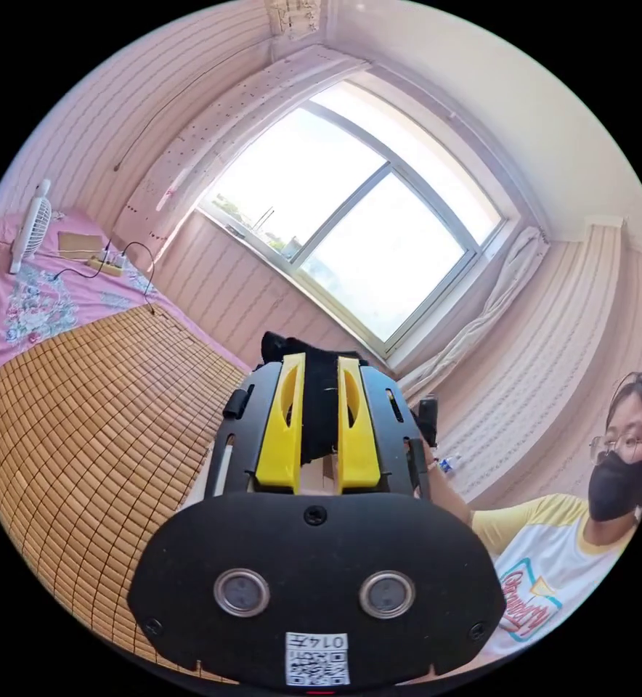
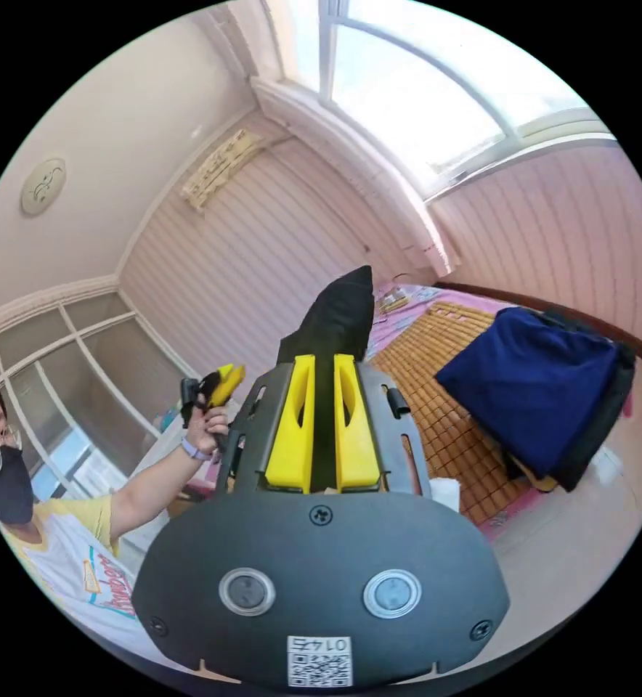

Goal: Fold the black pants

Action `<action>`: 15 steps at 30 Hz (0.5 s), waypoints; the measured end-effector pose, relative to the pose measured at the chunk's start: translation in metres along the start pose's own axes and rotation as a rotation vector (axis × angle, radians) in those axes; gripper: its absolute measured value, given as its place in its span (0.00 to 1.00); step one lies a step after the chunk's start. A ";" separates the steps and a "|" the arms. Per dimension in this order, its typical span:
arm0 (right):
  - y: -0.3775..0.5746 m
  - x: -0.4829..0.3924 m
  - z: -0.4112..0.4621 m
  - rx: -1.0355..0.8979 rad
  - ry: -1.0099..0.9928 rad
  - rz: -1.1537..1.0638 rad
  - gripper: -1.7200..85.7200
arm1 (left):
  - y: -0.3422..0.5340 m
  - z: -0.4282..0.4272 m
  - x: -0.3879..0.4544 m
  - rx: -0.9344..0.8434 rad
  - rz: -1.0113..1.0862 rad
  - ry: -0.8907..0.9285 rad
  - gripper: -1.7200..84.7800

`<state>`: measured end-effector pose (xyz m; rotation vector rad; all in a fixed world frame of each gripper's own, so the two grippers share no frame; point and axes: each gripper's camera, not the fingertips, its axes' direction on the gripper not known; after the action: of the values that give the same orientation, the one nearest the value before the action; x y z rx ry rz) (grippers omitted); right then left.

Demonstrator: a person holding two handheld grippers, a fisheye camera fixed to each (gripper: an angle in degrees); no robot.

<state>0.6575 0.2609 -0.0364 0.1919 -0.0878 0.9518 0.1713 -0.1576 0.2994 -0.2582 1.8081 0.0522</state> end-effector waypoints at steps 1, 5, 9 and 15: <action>0.001 0.014 -0.004 0.023 0.054 0.033 0.08 | 0.002 -0.005 0.008 0.015 0.023 -0.011 0.10; 0.043 0.112 -0.010 -0.025 0.388 0.355 0.11 | 0.048 -0.027 0.015 -0.086 0.074 -0.130 0.09; 0.096 0.093 -0.028 0.077 0.310 0.280 0.12 | 0.141 -0.092 0.003 -0.178 -0.015 -0.302 0.08; 0.161 0.005 0.009 -0.143 0.270 -0.045 0.10 | 0.291 -0.240 0.024 -0.063 -0.313 -0.540 0.07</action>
<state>0.5291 0.3543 -0.0070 -0.0673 0.0962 0.9148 -0.1216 0.0810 0.3072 -0.5169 1.2164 -0.0405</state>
